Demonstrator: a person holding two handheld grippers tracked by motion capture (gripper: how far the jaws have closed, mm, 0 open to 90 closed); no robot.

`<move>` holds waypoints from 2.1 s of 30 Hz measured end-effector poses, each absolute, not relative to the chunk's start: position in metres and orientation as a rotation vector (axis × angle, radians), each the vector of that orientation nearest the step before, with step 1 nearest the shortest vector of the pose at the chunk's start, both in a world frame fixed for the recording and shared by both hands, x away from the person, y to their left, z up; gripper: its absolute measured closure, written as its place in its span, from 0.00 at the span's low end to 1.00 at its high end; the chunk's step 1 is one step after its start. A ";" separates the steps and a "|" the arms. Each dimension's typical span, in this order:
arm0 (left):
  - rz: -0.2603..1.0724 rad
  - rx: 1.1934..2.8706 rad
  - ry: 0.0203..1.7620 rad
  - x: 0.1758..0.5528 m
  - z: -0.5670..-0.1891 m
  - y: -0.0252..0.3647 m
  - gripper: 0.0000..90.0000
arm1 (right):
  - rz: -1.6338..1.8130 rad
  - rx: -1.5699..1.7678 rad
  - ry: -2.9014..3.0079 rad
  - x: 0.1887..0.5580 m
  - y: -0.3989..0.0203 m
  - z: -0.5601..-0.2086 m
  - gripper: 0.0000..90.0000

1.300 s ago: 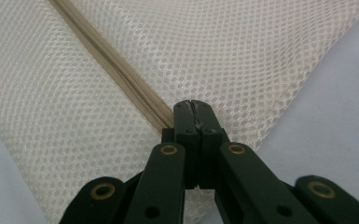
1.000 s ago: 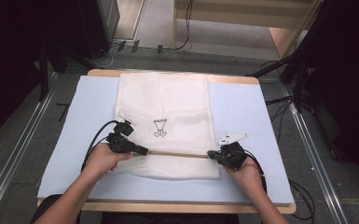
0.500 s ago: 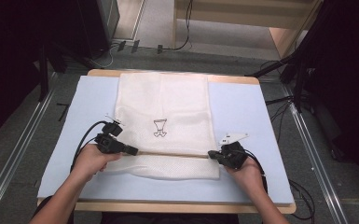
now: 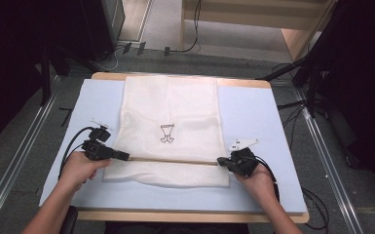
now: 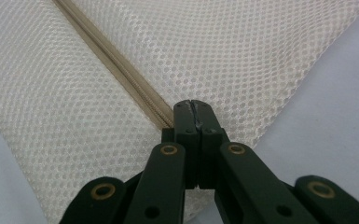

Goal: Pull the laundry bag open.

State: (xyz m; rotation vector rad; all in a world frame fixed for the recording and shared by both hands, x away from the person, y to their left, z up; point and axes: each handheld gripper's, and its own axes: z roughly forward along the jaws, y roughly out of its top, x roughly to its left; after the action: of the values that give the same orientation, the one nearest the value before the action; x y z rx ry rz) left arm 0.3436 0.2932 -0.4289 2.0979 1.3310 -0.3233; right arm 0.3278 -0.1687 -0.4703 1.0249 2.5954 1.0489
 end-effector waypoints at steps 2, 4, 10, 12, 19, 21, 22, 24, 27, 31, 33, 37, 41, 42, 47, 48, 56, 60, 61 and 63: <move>-0.322 2.110 1.323 0.342 -0.428 0.294 0.99 | 1.049 1.026 2.597 0.328 -0.169 -0.470 1.00; -0.323 2.114 1.318 0.342 -0.428 0.294 0.99 | 1.049 1.028 2.597 0.328 -0.169 -0.470 1.00; -0.326 2.093 1.329 0.343 -0.427 0.297 0.99 | 1.053 1.033 2.600 0.328 -0.169 -0.470 1.00; -0.320 2.093 1.329 0.343 -0.427 0.296 1.00 | 1.054 1.041 2.600 0.328 -0.169 -0.470 1.00; -0.363 2.046 1.315 0.344 -0.427 0.301 1.00 | 1.055 1.047 2.599 0.329 -0.169 -0.470 1.00; -0.357 2.038 1.320 0.343 -0.426 0.301 1.00 | 1.055 1.052 2.601 0.329 -0.169 -0.470 1.00; -0.357 2.038 1.320 0.343 -0.426 0.301 1.00 | 1.055 1.052 2.601 0.329 -0.169 -0.470 1.00; -0.354 2.038 1.322 0.343 -0.426 0.302 1.00 | 1.054 1.048 2.600 0.329 -0.169 -0.470 1.00; -0.325 2.062 1.350 0.343 -0.426 0.305 1.00 | 1.056 1.049 2.602 0.329 -0.169 -0.470 1.00; -0.319 2.044 1.374 0.341 -0.425 0.314 1.00 | 1.057 1.052 2.605 0.329 -0.169 -0.470 1.00; -0.309 2.054 1.369 0.341 -0.424 0.316 1.00 | 1.058 1.052 2.605 0.330 -0.169 -0.470 1.00; -0.312 2.045 1.377 0.339 -0.423 0.321 1.00 | 1.059 1.053 2.610 0.330 -0.169 -0.470 1.00; -0.299 2.011 1.391 0.338 -0.421 0.328 1.00 | 1.054 1.050 2.611 0.330 -0.169 -0.470 1.00; -0.281 2.017 1.401 0.337 -0.419 0.331 1.00 | 1.053 1.045 2.612 0.330 -0.169 -0.470 1.00; -0.264 2.008 1.425 0.334 -0.418 0.342 1.00 | 1.056 1.040 2.613 0.331 -0.169 -0.470 1.00; -0.239 2.002 1.454 0.333 -0.419 0.352 1.00 | 1.050 1.044 2.618 0.331 -0.169 -0.470 1.00; -0.267 1.956 1.463 0.330 -0.425 0.369 0.99 | 1.052 1.043 2.629 0.333 -0.169 -0.469 1.00; -0.268 1.945 1.450 0.330 -0.426 0.370 0.99 | 1.053 1.037 2.636 0.334 -0.169 -0.469 1.00; -0.262 1.951 1.432 0.329 -0.427 0.370 0.99 | 1.053 1.035 2.636 0.334 -0.169 -0.469 1.00; -0.256 1.954 1.431 0.329 -0.427 0.370 0.99 | 1.062 1.037 2.638 0.335 -0.170 -0.470 1.00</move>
State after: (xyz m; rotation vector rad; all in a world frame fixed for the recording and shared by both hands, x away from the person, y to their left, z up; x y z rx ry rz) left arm 0.3291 0.3698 -0.4267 1.9543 1.4305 -0.2558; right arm 0.3348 -0.1699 -0.4696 1.0374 2.6380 1.0620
